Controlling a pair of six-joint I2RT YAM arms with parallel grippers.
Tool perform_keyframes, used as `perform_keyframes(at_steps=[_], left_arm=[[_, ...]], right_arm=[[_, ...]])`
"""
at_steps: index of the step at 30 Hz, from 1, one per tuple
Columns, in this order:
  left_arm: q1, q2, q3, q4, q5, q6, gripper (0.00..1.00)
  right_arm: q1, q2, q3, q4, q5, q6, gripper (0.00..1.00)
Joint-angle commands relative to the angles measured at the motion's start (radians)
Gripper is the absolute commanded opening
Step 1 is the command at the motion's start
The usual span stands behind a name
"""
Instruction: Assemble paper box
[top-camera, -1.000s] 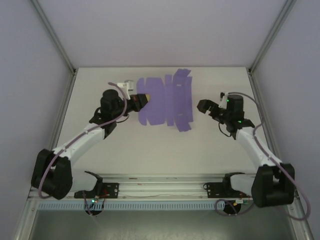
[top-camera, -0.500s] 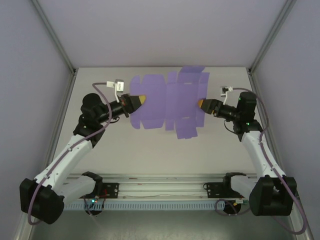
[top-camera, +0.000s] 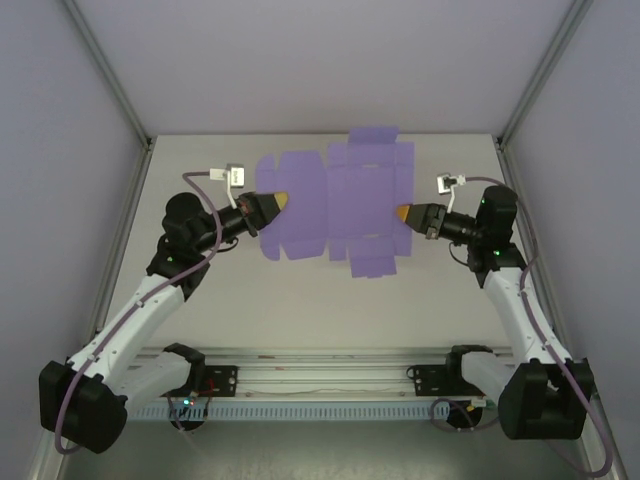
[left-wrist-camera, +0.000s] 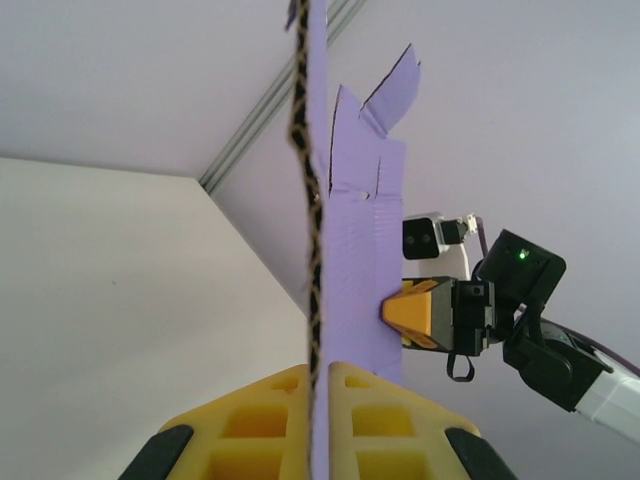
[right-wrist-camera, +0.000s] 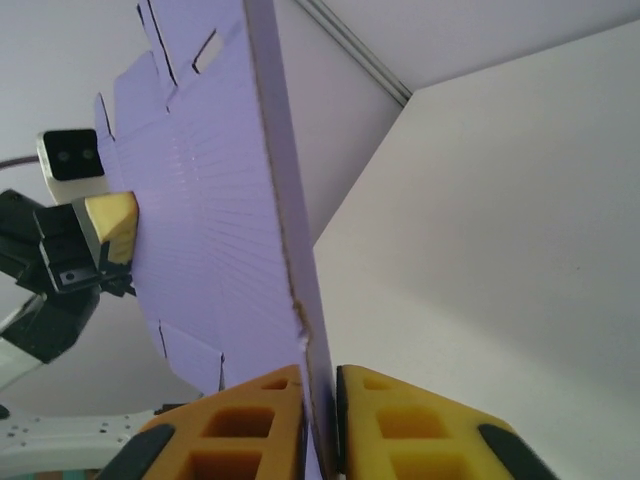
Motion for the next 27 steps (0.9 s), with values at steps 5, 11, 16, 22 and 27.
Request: perform_keyframes(at_steps=[5,11,16,22,27], left_arm=[[0.008,-0.013,-0.001,-0.124,-0.163,0.054,0.20],[0.008,-0.019,0.009,-0.547,-0.600,0.157,1.00],[0.007,-0.034,-0.072,-0.600,-0.629,0.145,1.00],[0.006,-0.031,-0.121,-0.471,-0.442,0.104,1.00],[-0.016,0.088,-0.080,-0.267,-0.268,-0.026,1.00]], right_arm=[[0.034,0.000,0.043,-0.196,0.112,-0.193,0.00],[0.153,0.128,0.152,-0.519,0.401,-0.412,0.00],[0.337,0.347,0.286,-0.685,0.812,-0.656,0.00],[0.527,0.541,0.368,-0.480,1.406,-0.859,0.00],[0.613,0.635,0.281,-0.152,1.465,-1.065,0.00]])
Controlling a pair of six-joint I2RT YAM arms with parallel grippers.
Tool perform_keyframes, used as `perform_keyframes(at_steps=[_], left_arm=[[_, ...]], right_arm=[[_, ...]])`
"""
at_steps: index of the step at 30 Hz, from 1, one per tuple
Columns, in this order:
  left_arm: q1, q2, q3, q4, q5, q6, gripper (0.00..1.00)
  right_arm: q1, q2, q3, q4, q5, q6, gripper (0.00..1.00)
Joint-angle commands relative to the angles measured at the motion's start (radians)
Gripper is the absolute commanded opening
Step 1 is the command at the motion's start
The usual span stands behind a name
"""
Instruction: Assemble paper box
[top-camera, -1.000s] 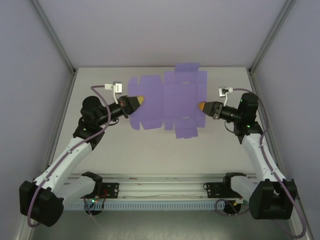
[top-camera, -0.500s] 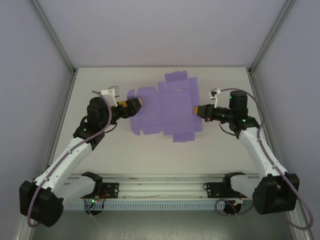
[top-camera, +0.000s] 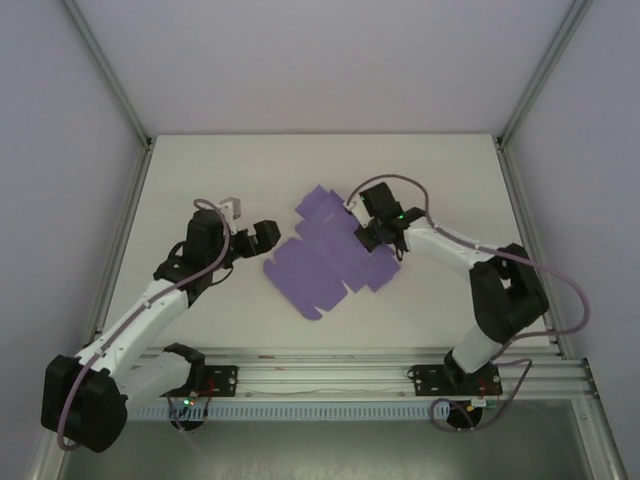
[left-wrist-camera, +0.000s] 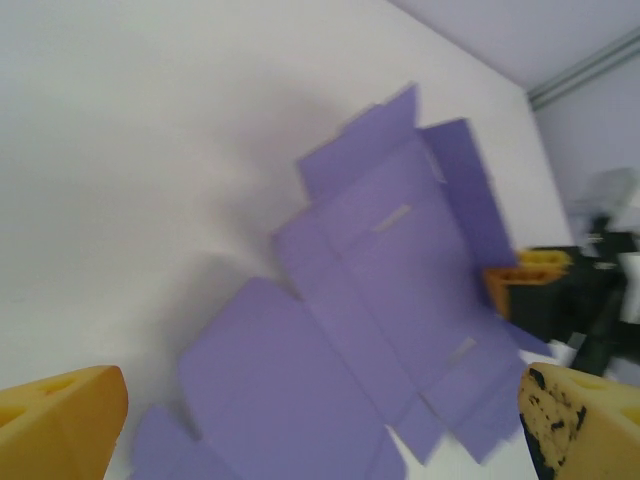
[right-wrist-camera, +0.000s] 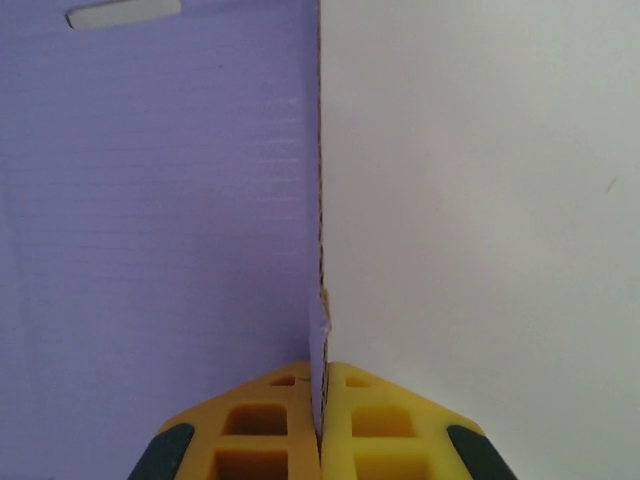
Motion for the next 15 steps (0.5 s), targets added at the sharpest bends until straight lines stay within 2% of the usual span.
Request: perform_keyframes(at_steps=[1,4,7,15], left_arm=[[-0.021,0.095,0.061,0.186,0.153,-0.094,1.00],[-0.044,0.231,0.176,0.230,0.223,-0.115,1.00],[-0.056,0.357,0.286,0.254,0.253,-0.131,1.00],[-0.049,0.585,0.501,0.130,0.183,-0.111,1.00]], right_arm=[[0.053,0.038,-0.061,0.271,0.175,-0.226,0.00],[0.081,0.052,-0.111,0.408,0.163,-0.248,0.00],[0.082,0.026,-0.128,0.437,0.076,-0.219,0.00],[0.082,-0.014,-0.145,0.434,0.066,-0.253,0.00]])
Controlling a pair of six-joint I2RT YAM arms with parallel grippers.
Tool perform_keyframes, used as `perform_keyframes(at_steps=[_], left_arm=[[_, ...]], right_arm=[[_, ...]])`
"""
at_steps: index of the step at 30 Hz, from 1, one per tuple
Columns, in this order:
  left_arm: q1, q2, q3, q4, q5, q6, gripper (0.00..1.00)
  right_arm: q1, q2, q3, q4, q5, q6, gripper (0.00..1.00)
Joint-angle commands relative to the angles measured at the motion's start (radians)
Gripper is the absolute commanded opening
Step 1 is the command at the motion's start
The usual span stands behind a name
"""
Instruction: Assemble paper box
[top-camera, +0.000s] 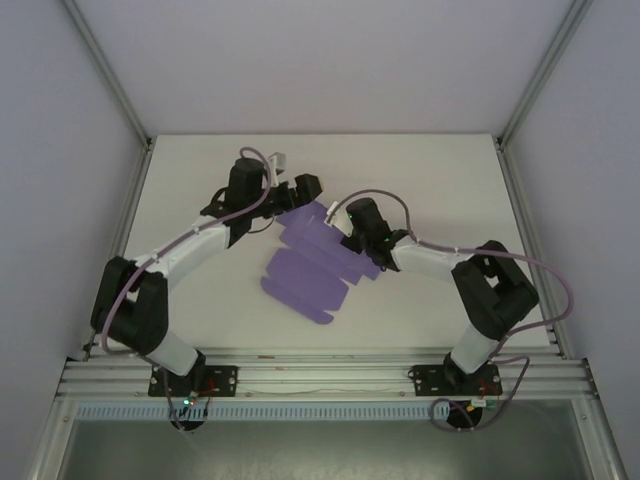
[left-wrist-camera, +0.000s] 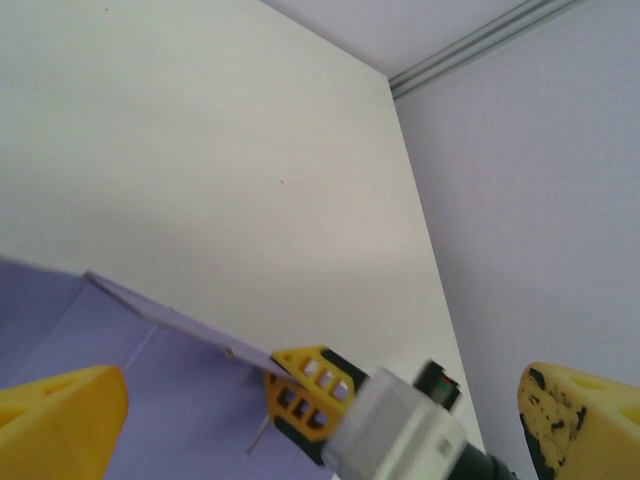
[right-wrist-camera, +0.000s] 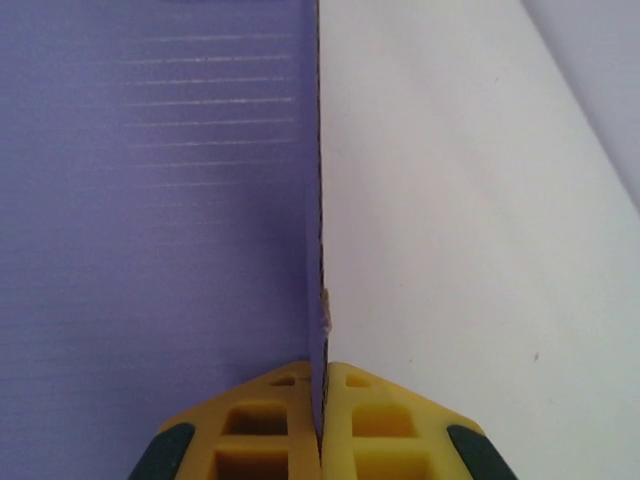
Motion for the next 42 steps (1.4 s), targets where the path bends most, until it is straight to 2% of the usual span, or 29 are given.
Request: perform_keyframes(at_steps=[1,4,7,9,12,14,16,19,21,33,35,37,39,42], left_arm=[[0.012,0.054,0.074,-0.078,-0.046,0.010,1.00],[0.026,0.098,0.136,-0.173,-0.128,0.051,1.00],[0.029,0.144,0.178,-0.190,-0.122,0.068,0.99],[0.029,0.174,0.209,-0.202,-0.100,0.073,0.94],[0.029,0.202,0.241,-0.245,-0.117,0.085,0.71],[0.028,0.198,0.236,-0.241,-0.109,0.091,0.50],[0.024,0.187,0.220,-0.236,-0.107,0.097,0.35],[0.015,0.172,0.195,-0.235,-0.107,0.111,0.19],[0.005,0.166,0.183,-0.242,-0.087,0.120,0.12],[-0.079,0.179,0.157,-0.142,-0.030,0.128,0.11],[-0.085,0.190,0.161,-0.114,-0.029,0.109,0.23],[-0.089,0.205,0.158,-0.066,-0.008,0.080,0.26],[-0.094,0.217,0.153,-0.029,0.003,0.056,0.36],[-0.096,0.226,0.140,0.029,0.040,0.026,0.37]], right_arm=[[-0.003,-0.039,-0.008,0.032,-0.003,-0.028,0.00],[-0.003,-0.062,-0.029,0.051,-0.011,-0.016,0.00],[-0.002,-0.073,-0.026,0.027,-0.039,-0.017,0.00],[-0.003,-0.075,-0.024,0.022,-0.031,-0.021,0.00],[-0.003,-0.083,-0.025,0.039,-0.004,-0.026,0.00],[-0.003,-0.082,-0.013,0.028,0.002,-0.028,0.00],[-0.002,-0.073,0.001,0.017,0.011,-0.025,0.00],[-0.003,-0.058,0.014,0.018,0.028,-0.009,0.00],[-0.003,-0.053,0.024,0.019,0.038,0.007,0.00],[0.000,-0.073,0.035,-0.007,-0.005,0.022,0.00],[0.003,-0.079,0.023,0.001,-0.025,0.014,0.00],[0.007,-0.084,0.017,0.004,-0.033,0.011,0.00],[0.010,-0.091,0.014,0.003,-0.034,0.008,0.00],[0.011,-0.097,0.013,-0.002,-0.021,0.009,0.00]])
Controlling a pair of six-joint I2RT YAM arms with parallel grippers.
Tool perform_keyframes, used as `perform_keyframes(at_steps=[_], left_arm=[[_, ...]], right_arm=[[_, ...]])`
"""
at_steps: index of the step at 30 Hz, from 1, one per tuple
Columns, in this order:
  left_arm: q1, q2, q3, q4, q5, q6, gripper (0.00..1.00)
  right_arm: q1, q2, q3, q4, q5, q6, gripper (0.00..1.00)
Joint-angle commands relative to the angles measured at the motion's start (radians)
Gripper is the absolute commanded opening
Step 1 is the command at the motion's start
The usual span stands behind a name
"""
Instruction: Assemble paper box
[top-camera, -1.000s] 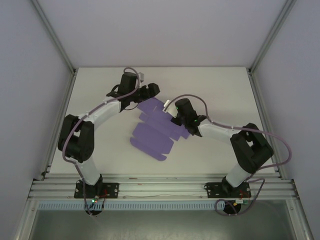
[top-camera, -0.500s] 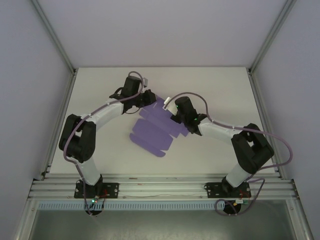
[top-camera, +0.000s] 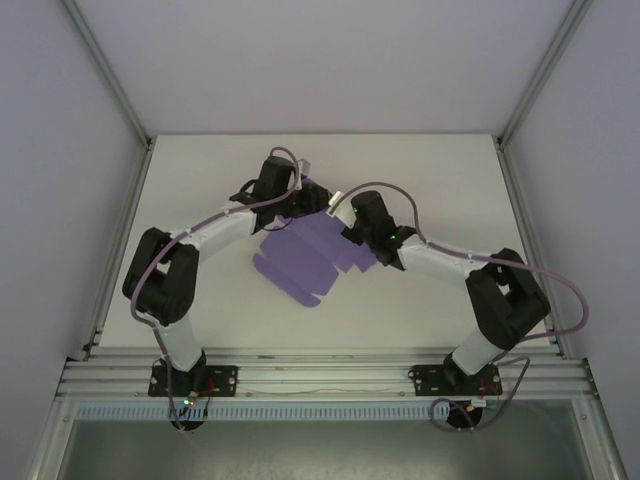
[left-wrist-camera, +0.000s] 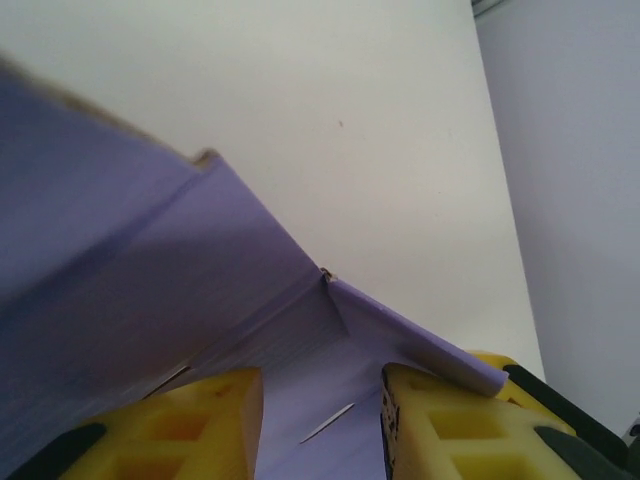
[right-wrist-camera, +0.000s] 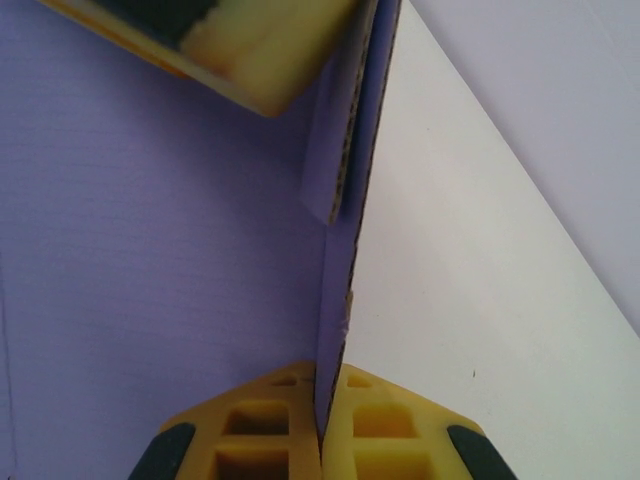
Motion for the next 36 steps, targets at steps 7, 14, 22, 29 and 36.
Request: perform_keyframes(at_steps=[7,14,22,29,36], left_arm=[[0.007,-0.126,-0.090,0.033,0.008,0.054,0.57],[0.192,-0.360,-0.284,-0.149,-0.154,0.122,1.00],[0.303,-0.316,-0.318,-0.170,-0.162,0.246,1.00],[0.303,-0.201,-0.285,-0.118,-0.086,0.324,0.92],[0.307,-0.246,-0.403,0.071,0.063,0.349,0.85]], right_arm=[[0.003,-0.069,-0.023,-0.028,0.010,0.036,0.00],[-0.030,-0.112,-0.048,-0.040,0.007,0.057,0.00],[-0.040,-0.119,-0.019,-0.092,-0.053,0.072,0.00],[-0.051,-0.127,0.013,-0.135,-0.132,0.108,0.00],[-0.087,-0.111,0.060,-0.219,-0.217,0.132,0.00]])
